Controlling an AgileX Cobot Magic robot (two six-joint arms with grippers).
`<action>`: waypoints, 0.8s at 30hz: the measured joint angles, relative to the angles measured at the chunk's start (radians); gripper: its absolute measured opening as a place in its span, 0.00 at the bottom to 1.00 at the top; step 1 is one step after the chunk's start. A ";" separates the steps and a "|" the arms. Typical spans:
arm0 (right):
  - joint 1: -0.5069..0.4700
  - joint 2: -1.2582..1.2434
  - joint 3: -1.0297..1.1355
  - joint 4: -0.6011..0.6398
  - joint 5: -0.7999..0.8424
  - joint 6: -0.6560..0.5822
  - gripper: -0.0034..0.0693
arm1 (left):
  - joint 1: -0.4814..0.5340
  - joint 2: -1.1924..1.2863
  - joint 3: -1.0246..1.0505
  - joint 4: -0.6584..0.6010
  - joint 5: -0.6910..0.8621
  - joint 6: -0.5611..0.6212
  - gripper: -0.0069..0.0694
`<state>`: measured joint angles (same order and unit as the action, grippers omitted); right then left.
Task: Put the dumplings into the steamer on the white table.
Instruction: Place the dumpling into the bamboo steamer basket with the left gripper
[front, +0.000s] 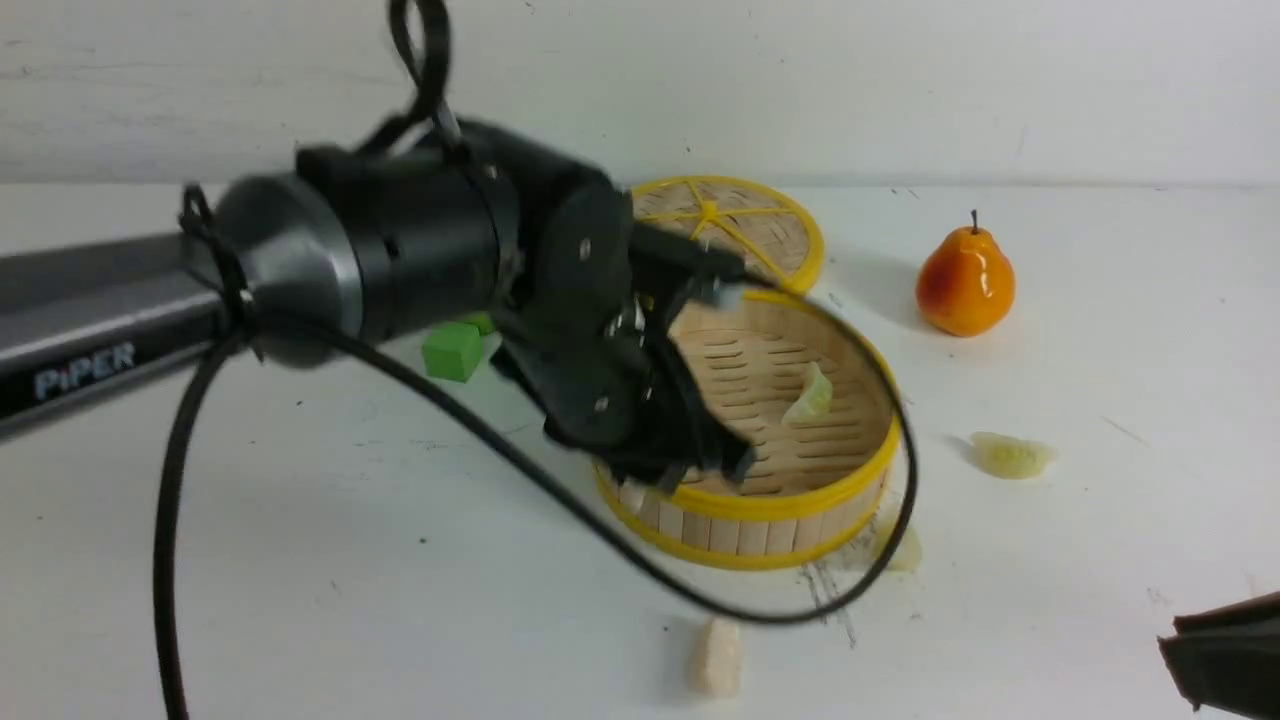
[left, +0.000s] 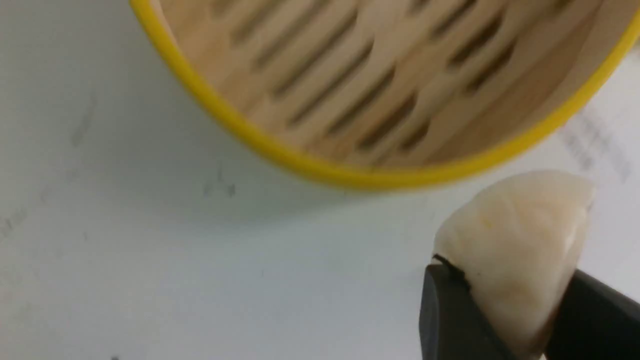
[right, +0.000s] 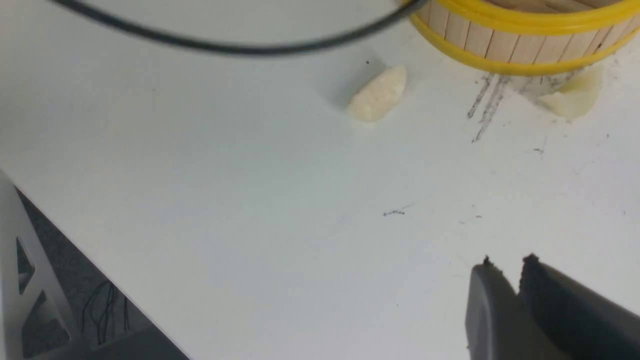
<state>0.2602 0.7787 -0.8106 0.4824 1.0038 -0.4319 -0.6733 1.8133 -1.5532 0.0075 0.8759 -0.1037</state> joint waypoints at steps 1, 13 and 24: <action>0.000 0.000 0.000 0.000 -0.004 0.000 0.17 | 0.000 0.005 -0.064 -0.008 0.008 -0.010 0.38; 0.000 0.000 0.000 0.000 0.003 0.000 0.18 | 0.012 0.432 -0.631 -0.008 0.185 -0.166 0.38; 0.000 0.000 0.000 -0.038 0.081 0.000 0.19 | 0.086 0.673 -0.797 -0.019 0.109 -0.209 0.40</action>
<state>0.2602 0.7787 -0.8106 0.4442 1.0844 -0.4319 -0.5876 2.4863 -2.3499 -0.0112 0.9850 -0.3124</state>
